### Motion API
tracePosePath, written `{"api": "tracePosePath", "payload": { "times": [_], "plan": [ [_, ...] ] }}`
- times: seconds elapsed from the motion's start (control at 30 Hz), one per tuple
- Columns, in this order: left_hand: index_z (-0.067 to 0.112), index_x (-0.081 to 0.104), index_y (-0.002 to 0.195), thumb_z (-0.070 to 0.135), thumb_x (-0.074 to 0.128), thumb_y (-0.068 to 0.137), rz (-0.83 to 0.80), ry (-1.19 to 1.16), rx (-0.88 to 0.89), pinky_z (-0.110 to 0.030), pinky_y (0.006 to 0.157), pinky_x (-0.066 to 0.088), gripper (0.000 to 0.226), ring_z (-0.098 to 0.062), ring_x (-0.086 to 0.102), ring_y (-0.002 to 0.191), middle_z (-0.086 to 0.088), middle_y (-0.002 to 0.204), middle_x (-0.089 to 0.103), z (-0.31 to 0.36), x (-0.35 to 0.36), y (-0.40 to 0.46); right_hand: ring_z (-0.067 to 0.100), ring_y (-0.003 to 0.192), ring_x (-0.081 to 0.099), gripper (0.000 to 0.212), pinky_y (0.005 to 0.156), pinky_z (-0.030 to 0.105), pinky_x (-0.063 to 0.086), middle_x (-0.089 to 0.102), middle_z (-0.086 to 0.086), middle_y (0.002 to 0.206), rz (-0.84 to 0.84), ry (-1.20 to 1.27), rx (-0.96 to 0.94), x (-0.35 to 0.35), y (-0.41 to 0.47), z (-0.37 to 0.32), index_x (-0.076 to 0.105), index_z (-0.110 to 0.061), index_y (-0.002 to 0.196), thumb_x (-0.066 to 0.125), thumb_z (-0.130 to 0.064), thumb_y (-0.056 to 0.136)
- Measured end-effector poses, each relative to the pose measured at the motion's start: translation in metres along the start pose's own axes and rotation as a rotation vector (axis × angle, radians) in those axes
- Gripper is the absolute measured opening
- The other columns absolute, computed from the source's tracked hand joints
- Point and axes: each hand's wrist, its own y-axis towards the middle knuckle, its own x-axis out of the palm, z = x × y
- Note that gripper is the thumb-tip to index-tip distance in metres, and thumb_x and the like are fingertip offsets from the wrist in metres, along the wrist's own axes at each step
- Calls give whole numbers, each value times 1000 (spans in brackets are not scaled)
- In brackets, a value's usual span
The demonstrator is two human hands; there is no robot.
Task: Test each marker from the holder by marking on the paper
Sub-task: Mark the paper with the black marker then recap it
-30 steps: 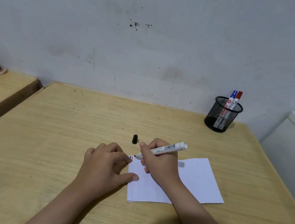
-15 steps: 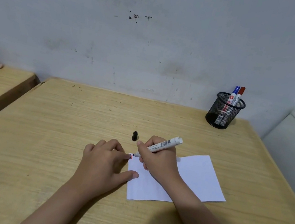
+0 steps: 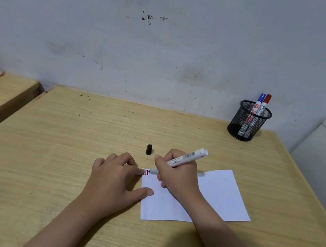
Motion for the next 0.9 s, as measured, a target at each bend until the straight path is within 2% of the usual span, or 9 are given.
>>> {"api": "tracePosePath", "payload": {
  "times": [0.13,0.2,0.3,0.4,0.5,0.67,0.73,0.83,0.9],
  "plan": [
    [36,67,95,75,52,57,-27,-41,-3,-33,78,29,56,-7,51,87,18,91,55,0,-2,3,21,44,56,29,43,29,49,63,3,47,80,183,20,-5,0,-2,53,-8,62,71,-21,81],
    [34,65,85,72,55,58,-59,-102,-14,-34,79,34,47,-5,53,84,16,86,56,0,-5,10,22,44,56,27,44,29,51,63,3,46,86,238,12,-7,0,-4,55,-5,67,70,-21,82],
    [28,59,74,52,64,69,-8,-188,-25,-35,74,45,25,-3,56,75,12,80,60,6,-10,25,21,45,56,22,48,33,54,64,6,51,76,304,22,-10,-1,-7,60,-6,69,70,-21,82],
    [24,60,91,29,62,81,55,-222,-27,-35,73,50,12,-12,58,81,8,91,61,11,-9,45,18,46,57,13,52,36,55,65,14,63,58,411,35,-16,-2,-14,63,-7,74,66,-14,85],
    [25,60,112,19,55,85,-35,-219,-6,-37,77,51,28,-17,59,89,3,102,59,12,-3,65,19,52,60,11,57,40,57,67,16,69,26,472,-3,-27,-6,-25,67,-5,81,58,-5,87],
    [20,67,99,5,53,84,-97,-184,-42,-25,69,43,25,-20,60,88,-2,96,61,10,1,78,17,55,63,12,59,39,59,72,12,71,13,447,-49,-46,-19,-33,67,-7,86,56,-3,89],
    [21,67,89,8,60,82,-70,-339,-110,-25,64,48,16,-18,63,76,0,90,66,15,-4,76,18,54,63,9,57,37,59,73,14,70,23,445,-58,-55,-25,-32,61,-6,83,56,-2,88],
    [17,68,83,6,72,76,-62,-794,-220,-35,69,54,13,-20,66,69,-9,88,70,30,-21,70,22,61,68,9,52,34,57,70,15,64,34,419,-120,-66,-33,-31,58,-3,78,59,1,87],
    [13,66,83,5,72,75,-82,-1054,-261,-28,66,49,13,-15,68,68,-11,84,72,42,-32,63,23,66,70,7,51,32,56,67,14,59,52,401,-181,-72,-40,-32,57,-1,78,63,-5,81]
  ]
}}
